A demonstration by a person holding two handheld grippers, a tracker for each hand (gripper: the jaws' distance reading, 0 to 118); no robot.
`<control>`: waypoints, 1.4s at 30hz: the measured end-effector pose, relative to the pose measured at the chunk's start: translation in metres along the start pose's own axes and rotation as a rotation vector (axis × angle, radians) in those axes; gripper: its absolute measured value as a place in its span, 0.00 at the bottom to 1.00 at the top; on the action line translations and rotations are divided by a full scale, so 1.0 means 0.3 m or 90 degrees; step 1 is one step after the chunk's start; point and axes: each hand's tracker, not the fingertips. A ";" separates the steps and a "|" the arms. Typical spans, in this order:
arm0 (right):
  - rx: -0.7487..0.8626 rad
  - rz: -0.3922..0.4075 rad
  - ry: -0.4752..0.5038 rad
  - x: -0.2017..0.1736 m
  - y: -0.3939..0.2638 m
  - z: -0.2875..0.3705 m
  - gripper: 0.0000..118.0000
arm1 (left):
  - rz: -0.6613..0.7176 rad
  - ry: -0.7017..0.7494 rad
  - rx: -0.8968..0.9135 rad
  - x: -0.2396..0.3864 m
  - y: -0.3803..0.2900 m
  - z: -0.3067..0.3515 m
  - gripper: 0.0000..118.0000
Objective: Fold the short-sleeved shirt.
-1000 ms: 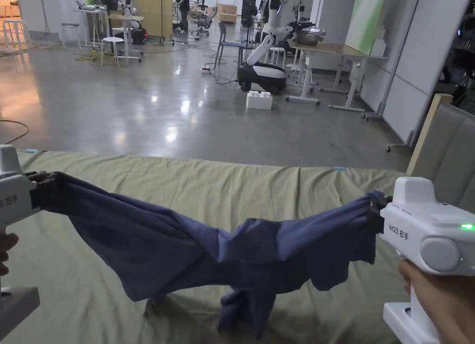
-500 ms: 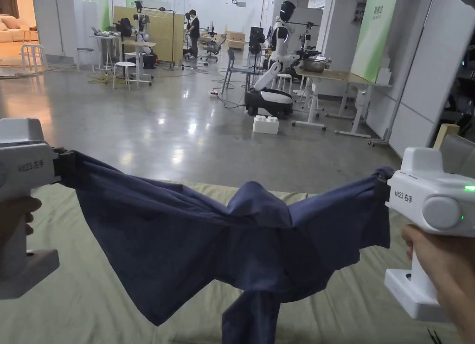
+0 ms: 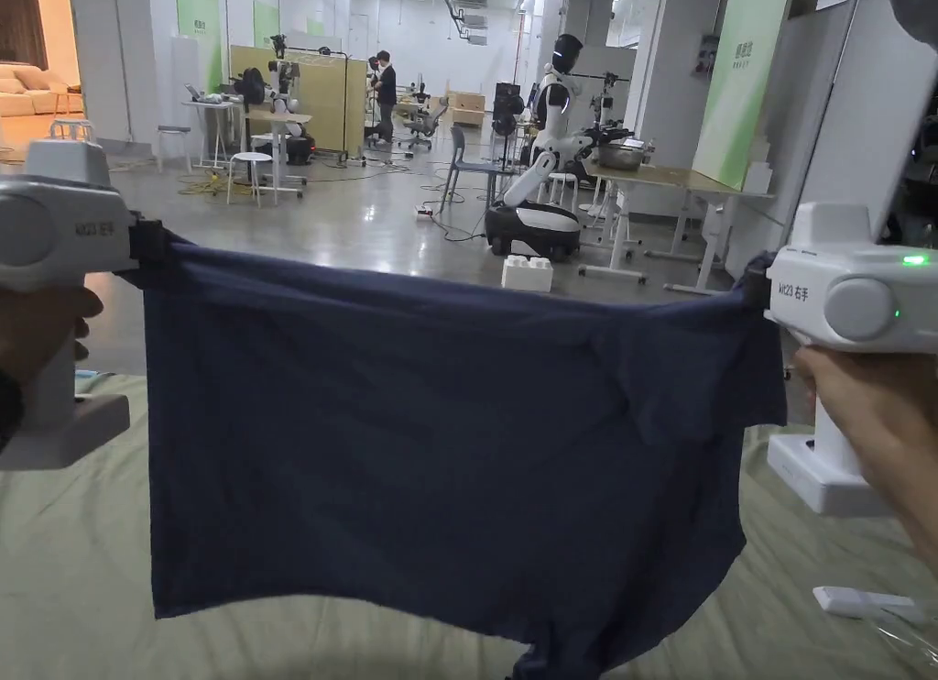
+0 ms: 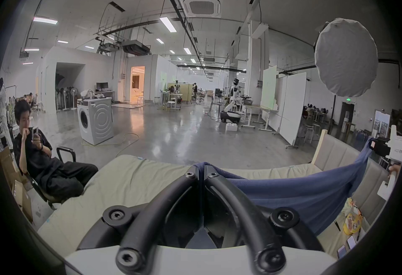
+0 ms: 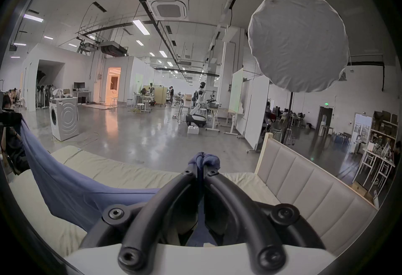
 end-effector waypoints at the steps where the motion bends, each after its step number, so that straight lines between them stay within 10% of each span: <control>1: 0.000 -0.010 0.005 -0.001 -0.001 -0.001 0.03 | -0.002 0.002 0.003 -0.010 0.006 -0.013 0.03; 15: 0.046 0.033 -0.009 -0.011 0.105 -0.061 0.03 | -0.039 0.021 0.015 0.050 0.137 0.034 0.03; 42: -0.119 0.074 0.040 -0.054 -0.666 0.497 0.03 | 0.023 -0.035 -0.131 -0.141 -0.790 0.542 0.03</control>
